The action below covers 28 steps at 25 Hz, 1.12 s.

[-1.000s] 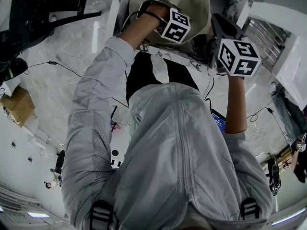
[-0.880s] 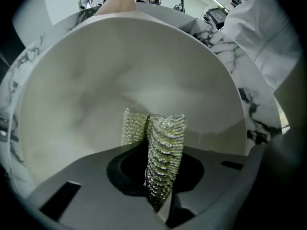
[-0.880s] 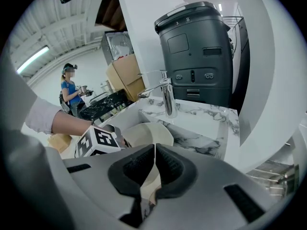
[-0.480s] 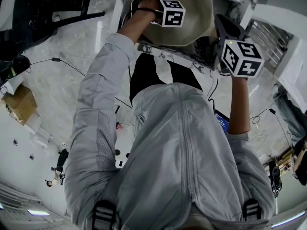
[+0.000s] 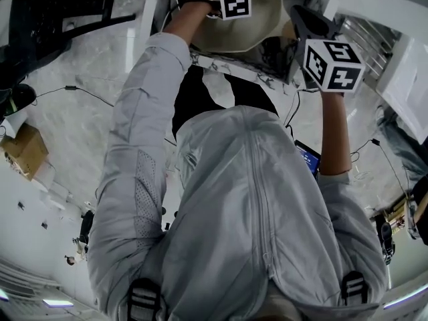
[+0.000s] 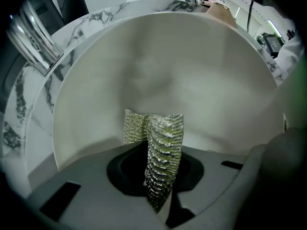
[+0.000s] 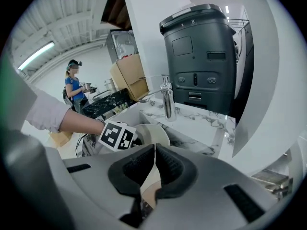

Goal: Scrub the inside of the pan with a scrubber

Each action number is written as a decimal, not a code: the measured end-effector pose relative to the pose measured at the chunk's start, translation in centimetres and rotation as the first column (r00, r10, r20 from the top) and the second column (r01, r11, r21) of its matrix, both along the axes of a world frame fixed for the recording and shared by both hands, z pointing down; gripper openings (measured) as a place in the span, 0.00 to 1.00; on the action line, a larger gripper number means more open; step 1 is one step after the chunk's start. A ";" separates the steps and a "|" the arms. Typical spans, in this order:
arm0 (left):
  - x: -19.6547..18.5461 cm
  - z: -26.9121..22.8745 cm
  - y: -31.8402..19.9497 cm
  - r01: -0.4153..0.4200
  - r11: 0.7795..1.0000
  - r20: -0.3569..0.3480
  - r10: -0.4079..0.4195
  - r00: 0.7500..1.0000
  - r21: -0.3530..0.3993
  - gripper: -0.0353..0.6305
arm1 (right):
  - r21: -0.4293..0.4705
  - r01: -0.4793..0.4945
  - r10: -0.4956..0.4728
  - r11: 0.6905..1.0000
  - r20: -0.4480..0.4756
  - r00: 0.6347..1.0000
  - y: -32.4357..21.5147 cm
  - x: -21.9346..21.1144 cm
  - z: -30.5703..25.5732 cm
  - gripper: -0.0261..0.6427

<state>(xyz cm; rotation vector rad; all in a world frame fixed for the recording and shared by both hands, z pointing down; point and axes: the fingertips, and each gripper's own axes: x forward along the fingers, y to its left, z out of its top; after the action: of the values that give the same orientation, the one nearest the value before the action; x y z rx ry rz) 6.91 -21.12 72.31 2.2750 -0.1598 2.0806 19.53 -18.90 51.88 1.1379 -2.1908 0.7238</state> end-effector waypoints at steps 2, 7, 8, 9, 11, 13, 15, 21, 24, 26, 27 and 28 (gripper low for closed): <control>0.6 -0.3 1.2 -0.015 0.999 -0.022 0.014 1.000 -0.040 0.15 | 0.016 0.004 -0.004 1.000 -0.009 1.000 0.1 0.1 -1.1 0.09; 2.0 -2.0 6.2 -0.058 0.969 -0.056 0.046 0.997 -0.239 0.15 | 0.040 -0.026 0.027 0.999 -0.037 0.999 1.8 0.8 -3.3 0.09; 2.1 -2.4 7.5 -0.072 0.955 -0.058 0.058 0.997 -0.286 0.15 | 0.041 -0.031 0.033 0.999 -0.044 0.998 2.3 0.9 -3.6 0.09; 2.1 -2.6 8.8 -0.091 0.942 -0.062 0.075 0.995 -0.324 0.15 | 0.043 -0.037 0.039 0.998 -0.051 0.998 2.8 0.8 -4.0 0.09; 2.0 -2.8 10.9 -0.139 0.915 -0.079 0.118 0.990 -0.378 0.15 | 0.052 -0.046 0.049 0.998 -0.061 0.997 3.8 0.4 -4.6 0.09; 1.4 -3.0 13.0 -0.179 0.882 -0.087 0.157 0.984 -0.437 0.15 | 0.064 -0.042 0.047 0.997 -0.079 0.996 4.8 -0.1 -5.1 0.09; 0.7 -3.1 14.3 -0.171 0.855 -0.090 0.145 0.985 -0.490 0.15 | 0.073 -0.033 0.040 0.997 -0.098 0.994 5.9 -0.7 -5.3 0.09; 0.1 -4.3 15.6 -0.122 0.822 -0.123 0.063 0.990 -0.557 0.15 | 0.077 -0.092 0.098 0.993 -0.069 0.993 9.4 -1.5 -6.0 0.09; 0.4 -6.0 16.4 -0.123 0.774 -0.163 0.026 0.986 -0.621 0.15 | 0.091 -0.136 0.142 0.986 -0.065 0.988 11.0 -1.2 -6.7 0.09; 0.9 -7.6 16.8 -0.122 0.724 -0.210 -0.033 0.977 -0.679 0.15 | 0.109 -0.164 0.172 0.980 -0.065 0.983 11.7 -0.7 -7.5 0.09; 1.1 -8.5 17.0 -0.120 0.697 -0.233 -0.070 0.970 -0.707 0.15 | 0.116 -0.178 0.186 0.977 -0.064 0.980 12.1 -0.4 -7.8 0.09; 1.3 -9.4 17.0 -0.120 0.674 -0.252 -0.102 0.962 -0.729 0.15 | 0.121 -0.193 0.201 0.974 -0.063 0.977 12.4 0.0 -8.0 0.09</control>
<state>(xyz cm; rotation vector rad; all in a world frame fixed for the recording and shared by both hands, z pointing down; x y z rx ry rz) 8.17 -4.09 62.89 1.9601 0.6100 1.3875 19.48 -6.48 43.89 1.4334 -2.0989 0.6325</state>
